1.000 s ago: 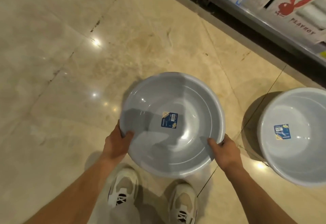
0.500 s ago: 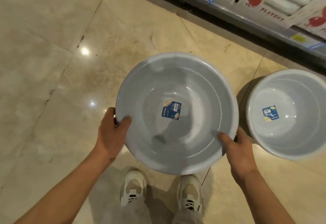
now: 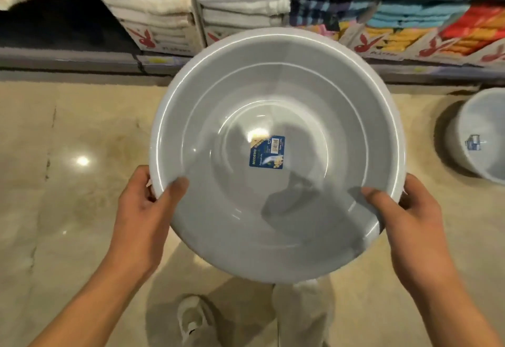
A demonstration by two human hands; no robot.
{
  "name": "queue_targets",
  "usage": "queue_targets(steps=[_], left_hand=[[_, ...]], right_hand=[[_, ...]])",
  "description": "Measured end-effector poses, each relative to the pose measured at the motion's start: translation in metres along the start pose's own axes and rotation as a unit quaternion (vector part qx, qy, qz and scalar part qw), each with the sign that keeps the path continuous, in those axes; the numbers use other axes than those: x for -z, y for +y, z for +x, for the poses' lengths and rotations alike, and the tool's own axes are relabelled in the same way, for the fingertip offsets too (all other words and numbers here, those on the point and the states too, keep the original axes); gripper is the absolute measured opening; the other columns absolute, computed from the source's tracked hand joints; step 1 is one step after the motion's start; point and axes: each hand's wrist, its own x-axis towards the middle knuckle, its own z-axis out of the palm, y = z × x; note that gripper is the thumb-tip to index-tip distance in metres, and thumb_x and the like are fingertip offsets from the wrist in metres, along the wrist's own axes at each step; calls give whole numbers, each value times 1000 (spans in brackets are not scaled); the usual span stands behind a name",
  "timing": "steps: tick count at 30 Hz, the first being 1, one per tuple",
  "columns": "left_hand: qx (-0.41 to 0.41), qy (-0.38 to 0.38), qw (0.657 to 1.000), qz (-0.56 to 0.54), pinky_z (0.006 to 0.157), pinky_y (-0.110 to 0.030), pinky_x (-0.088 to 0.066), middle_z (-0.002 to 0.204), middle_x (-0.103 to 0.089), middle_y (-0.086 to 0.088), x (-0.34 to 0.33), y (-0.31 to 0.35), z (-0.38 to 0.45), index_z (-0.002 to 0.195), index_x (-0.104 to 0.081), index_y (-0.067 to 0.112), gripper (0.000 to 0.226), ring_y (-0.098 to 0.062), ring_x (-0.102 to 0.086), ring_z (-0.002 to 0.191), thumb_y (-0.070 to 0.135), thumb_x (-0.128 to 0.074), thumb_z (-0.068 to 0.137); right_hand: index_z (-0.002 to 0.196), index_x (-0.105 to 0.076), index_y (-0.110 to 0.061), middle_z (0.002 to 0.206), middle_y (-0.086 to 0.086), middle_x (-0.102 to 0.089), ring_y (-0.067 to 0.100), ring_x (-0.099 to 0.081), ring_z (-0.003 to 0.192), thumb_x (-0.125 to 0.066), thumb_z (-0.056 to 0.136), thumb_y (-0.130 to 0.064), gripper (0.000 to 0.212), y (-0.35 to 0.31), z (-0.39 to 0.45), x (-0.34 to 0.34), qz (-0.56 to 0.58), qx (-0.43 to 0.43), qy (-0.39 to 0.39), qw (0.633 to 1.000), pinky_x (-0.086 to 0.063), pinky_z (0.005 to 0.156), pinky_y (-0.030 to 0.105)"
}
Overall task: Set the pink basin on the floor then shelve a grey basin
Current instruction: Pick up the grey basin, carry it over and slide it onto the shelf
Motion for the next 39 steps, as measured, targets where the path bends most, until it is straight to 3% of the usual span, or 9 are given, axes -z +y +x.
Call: queue_targets(steps=[5, 8, 12, 16, 24, 27, 31, 35, 39], left_hand=[[-8, -48, 997, 62, 52, -24, -55, 87, -78, -3, -79, 12, 12, 101, -67, 27, 17, -19, -74, 69, 28, -74, 86], [-38, -56, 986, 151, 50, -18, -53, 85, -77, 6, -128, 7, 32, 91, -65, 40, 11, -10, -72, 65, 39, -72, 83], [-69, -91, 948, 298, 56, -26, -49, 78, -72, 5, -183, -21, 83, 92, -61, 32, 22, -7, -68, 68, 51, -68, 84], [-69, -105, 926, 356, 50, -9, -44, 80, -70, 5, -214, -62, 123, 90, -60, 30, 14, 6, -66, 68, 41, -67, 94], [-55, -101, 878, 465, 65, -34, -41, 75, -59, 2, -254, -124, 175, 96, -60, 4, 37, -29, -56, 76, 41, -64, 96], [-10, -87, 886, 454, 59, -31, -40, 74, -54, 4, -268, -140, 186, 91, -54, 3, 40, -20, -53, 66, 40, -66, 96], [57, -65, 917, 390, 54, -17, -38, 82, -54, 8, -281, -156, 194, 100, -53, 8, 30, -6, -53, 70, 34, -69, 95], [106, -76, 945, 298, 82, -46, -60, 104, -68, -11, -281, -157, 196, 108, -56, 11, 25, -34, -67, 94, 23, -72, 94], [51, -62, 959, 271, 86, -43, -57, 91, -66, 4, -286, -132, 195, 104, -57, 18, 12, -17, -67, 84, 17, -66, 97]], right_hand=[[100, -72, -23, 86, 0, -77, 12, -68, 73, -67, 88, -4, 24, 29, 41, 57, 53, -23, 37, 998, -58, 62, 29], [100, -71, -26, 89, -4, -74, 16, -67, 78, -66, 88, -13, 18, 55, 74, 79, 8, -7, 48, 999, -55, 63, 34], [97, -67, -35, 85, -13, -73, -3, -67, 78, -67, 84, -28, 15, 96, 129, 92, -66, -27, 56, 996, -47, 57, 10], [102, -67, -35, 87, -20, -69, -14, -64, 78, -65, 80, -35, 22, 141, 173, 79, -108, -47, 59, 991, -43, 56, 7], [121, -76, -29, 94, -8, -77, 4, -69, 84, -73, 84, -29, 36, 223, 221, 60, -79, -147, 51, 985, -47, 64, 21], [129, -69, -37, 99, -3, -79, 16, -73, 89, -74, 84, -27, 47, 236, 227, 54, -46, -161, 78, 983, -57, 77, 33], [138, -53, -34, 93, -12, -67, 11, -67, 85, -73, 84, -27, 58, 241, 236, 46, -79, -153, 104, 980, -58, 77, 42], [144, -48, -17, 92, -7, -62, 26, -67, 89, -74, 84, -14, 66, 244, 247, 46, -79, -211, 69, 972, -54, 73, 37], [123, -64, 0, 92, 6, -68, 24, -67, 82, -76, 84, -2, 41, 230, 252, 62, 4, -247, 3, 969, -51, 62, 26]])
